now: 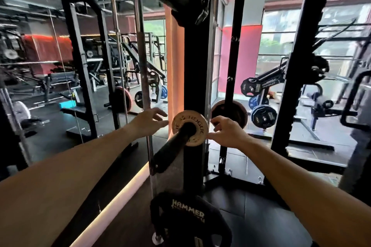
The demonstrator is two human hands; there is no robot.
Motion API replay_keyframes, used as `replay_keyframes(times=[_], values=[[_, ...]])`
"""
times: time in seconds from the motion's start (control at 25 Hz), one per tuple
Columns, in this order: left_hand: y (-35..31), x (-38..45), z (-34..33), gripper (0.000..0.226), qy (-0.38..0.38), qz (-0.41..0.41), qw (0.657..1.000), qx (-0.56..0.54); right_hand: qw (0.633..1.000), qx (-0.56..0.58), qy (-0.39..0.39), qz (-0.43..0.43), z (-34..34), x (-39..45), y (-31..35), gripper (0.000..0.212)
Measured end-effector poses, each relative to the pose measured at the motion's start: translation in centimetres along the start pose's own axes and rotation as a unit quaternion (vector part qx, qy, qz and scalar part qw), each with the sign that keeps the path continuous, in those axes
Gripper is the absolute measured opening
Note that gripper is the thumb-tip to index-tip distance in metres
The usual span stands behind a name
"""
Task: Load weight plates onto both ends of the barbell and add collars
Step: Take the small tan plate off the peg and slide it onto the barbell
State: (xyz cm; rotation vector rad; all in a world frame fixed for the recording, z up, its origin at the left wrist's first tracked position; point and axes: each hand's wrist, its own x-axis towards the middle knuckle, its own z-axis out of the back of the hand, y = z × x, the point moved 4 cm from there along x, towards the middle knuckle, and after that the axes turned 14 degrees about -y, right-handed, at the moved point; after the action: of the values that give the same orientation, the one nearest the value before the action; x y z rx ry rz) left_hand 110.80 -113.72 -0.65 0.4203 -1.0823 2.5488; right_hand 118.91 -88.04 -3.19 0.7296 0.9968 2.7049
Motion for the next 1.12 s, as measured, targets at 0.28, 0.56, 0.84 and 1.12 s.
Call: replay_keyframes(times=[0.28,0.56,0.84,1.12], values=[[-0.9,4.8,-6.6,0.05,0.062,0.05,0.996,-0.035,0.998,0.052,0.011,-0.03,-4.3,3.6,-1.9,0.021],[0.6,0.6,-3.4,0.035,0.072,0.047,0.996,-0.033,0.999,0.01,-0.026,0.045,-4.3,-0.9,1.7,0.014],[0.2,-12.4,5.8,0.026,0.055,-0.011,0.998,-0.033,0.996,0.004,-0.022,0.088,-2.5,-13.8,9.6,0.021],[-7.7,-22.6,9.0,0.023,0.061,-0.084,0.979,-0.175,0.993,-0.012,-0.086,0.077,8.0,-25.3,12.8,0.017]])
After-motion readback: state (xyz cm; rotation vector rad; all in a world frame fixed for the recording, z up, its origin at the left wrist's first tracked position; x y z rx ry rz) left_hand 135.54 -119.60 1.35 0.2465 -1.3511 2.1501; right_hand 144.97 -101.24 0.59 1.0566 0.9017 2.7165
